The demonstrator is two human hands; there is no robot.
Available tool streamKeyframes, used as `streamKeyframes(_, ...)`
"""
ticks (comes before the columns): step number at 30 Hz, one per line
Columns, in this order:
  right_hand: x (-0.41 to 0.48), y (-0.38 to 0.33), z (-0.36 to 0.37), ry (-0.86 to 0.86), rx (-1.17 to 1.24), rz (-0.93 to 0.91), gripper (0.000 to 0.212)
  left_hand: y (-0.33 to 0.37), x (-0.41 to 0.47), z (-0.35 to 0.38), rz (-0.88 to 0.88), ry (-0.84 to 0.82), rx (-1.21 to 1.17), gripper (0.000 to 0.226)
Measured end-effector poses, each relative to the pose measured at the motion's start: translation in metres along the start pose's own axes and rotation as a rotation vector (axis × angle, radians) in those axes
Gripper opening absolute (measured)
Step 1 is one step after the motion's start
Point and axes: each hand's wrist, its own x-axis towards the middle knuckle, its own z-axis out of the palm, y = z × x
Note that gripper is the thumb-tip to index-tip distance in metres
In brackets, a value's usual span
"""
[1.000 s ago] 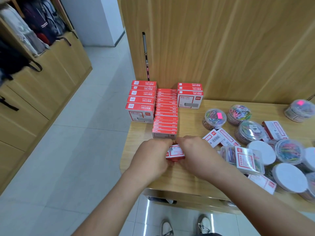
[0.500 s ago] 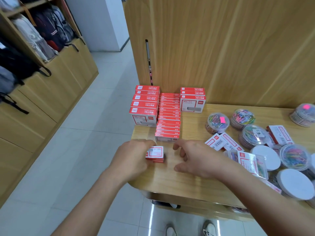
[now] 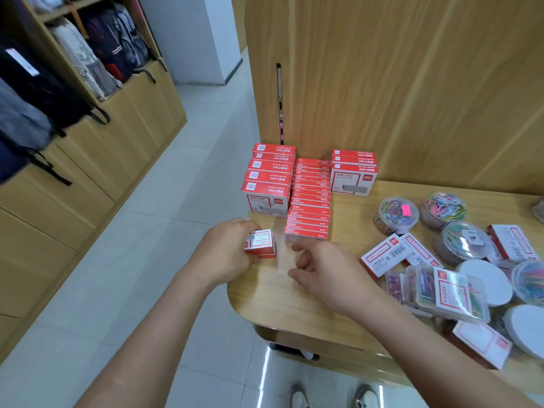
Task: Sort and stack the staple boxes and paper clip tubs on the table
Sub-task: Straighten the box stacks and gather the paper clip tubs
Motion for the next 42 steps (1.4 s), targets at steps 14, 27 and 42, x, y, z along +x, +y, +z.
streamKeyframes(14, 0.011, -0.006, -0.106, -0.343, 0.62, 0.135, 0.048, 0.072, 0.011, -0.056, 0.367, 0.091, -0.004, 0.033)
streamKeyframes(27, 0.029, 0.094, -0.188, -0.011, 0.525, 0.255, 0.023, 0.156, 0.084, -0.031, 0.357, 0.19, -0.188, 0.051)
streamKeyframes(42, 0.075, 0.133, -0.161, 0.178, -0.134, -0.077, 0.048, 0.19, 0.087, 0.046, 0.183, 0.072, -0.262, 0.032)
